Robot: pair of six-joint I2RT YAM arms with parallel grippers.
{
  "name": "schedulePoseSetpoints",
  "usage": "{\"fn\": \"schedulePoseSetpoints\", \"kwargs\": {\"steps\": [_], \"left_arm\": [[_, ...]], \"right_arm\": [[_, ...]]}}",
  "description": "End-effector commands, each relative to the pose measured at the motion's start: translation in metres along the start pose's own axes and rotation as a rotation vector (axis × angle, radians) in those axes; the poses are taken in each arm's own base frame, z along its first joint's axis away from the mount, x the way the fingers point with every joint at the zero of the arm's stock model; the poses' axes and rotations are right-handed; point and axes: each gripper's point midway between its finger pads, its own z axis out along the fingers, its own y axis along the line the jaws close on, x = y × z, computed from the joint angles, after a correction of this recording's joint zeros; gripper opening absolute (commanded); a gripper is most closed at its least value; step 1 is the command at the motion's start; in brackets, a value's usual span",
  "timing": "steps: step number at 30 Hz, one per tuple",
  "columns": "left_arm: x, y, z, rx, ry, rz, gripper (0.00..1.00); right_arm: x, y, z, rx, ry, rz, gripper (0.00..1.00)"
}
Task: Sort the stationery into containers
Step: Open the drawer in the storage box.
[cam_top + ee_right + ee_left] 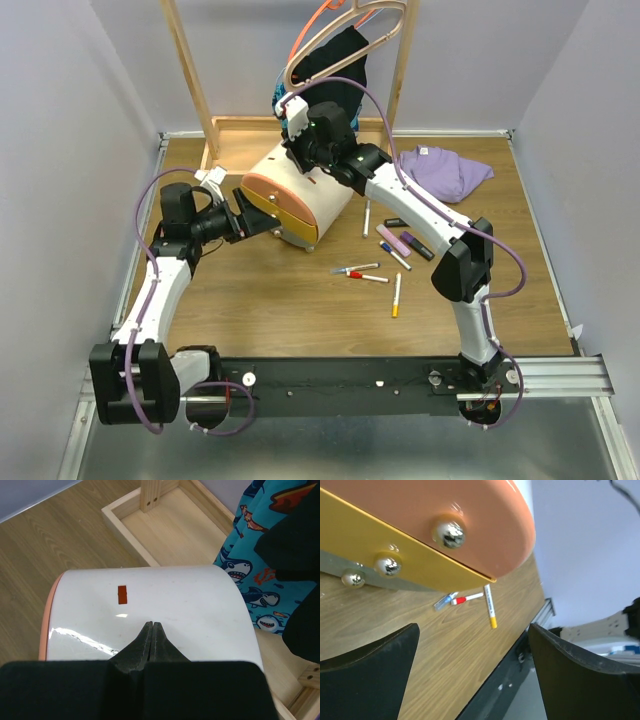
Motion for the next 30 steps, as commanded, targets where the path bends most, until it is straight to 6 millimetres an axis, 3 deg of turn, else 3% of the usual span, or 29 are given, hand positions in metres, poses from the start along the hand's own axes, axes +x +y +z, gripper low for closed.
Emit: {"fn": "schedulePoseSetpoints", "kwargs": {"steps": [1,3,9,13,17,30], "left_arm": [[-0.035,-0.018,-0.008,0.124,-0.11,-0.057,0.99],[-0.051,-0.027,-0.015,0.126,-0.185,-0.048,0.99],[-0.055,-0.042,-0.026,0.117,-0.217,-0.037,0.99],[-0.062,-0.024,-0.022,0.107,-0.225,-0.102,0.95],[-0.068,-0.01,-0.02,0.073,-0.224,-0.124,0.8],[-0.078,-0.004,0.0,0.148,-0.152,-0.227,0.64]], "right_arm": [[0.085,0.018,0.003,-0.059,0.265,0.003,0.01],[0.084,0.018,0.003,-0.059,0.263,0.003,0.01],[0.084,0.018,0.003,-0.06,0.263,-0.001,0.01],[0.085,0.018,0.006,-0.06,0.263,0.002,0.01],[0.085,0.019,0.007,-0.063,0.264,0.004,0.01],[0.089,0.019,0.015,-0.06,0.268,0.006,0.01]]}}
